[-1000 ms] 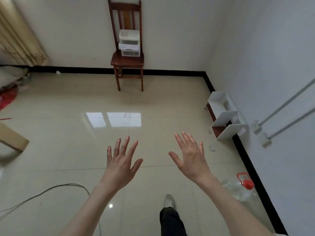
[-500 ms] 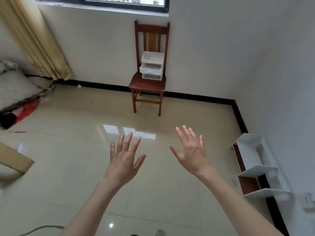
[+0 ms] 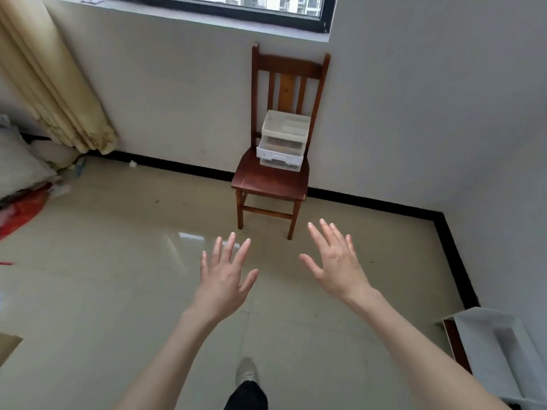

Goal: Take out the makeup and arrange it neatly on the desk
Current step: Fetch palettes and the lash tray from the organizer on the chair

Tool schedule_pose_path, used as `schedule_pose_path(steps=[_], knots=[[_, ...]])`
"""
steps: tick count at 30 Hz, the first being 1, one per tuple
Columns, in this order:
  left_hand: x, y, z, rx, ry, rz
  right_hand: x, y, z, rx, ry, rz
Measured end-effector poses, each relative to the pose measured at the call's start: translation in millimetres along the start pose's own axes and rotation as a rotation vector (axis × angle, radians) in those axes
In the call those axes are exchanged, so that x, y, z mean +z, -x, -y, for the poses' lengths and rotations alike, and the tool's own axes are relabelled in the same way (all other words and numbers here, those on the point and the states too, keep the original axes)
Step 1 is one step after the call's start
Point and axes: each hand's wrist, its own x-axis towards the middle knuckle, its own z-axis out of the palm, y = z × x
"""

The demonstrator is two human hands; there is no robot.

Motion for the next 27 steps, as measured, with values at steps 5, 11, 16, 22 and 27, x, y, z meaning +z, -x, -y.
schedule_pose_path(steps=[5,11,16,22,27], knots=[[-30,-119,27,0.031,-0.011,-0.004,-9,-110,-2,0.021,-0.039,-0.024],[-18,-221,42,0.008,0.04,0.066,-3,-212,-25,0.071,-0.042,0.05],[-2,-321,44,-0.054,0.105,0.074,9,-313,-58,0.047,-0.018,0.124],[18,-478,31,-0.19,0.269,0.097,20,-467,-113,0.014,-0.008,0.21],[39,-590,19,-0.347,0.564,0.161,34,-566,-155,0.07,-0.051,0.314]])
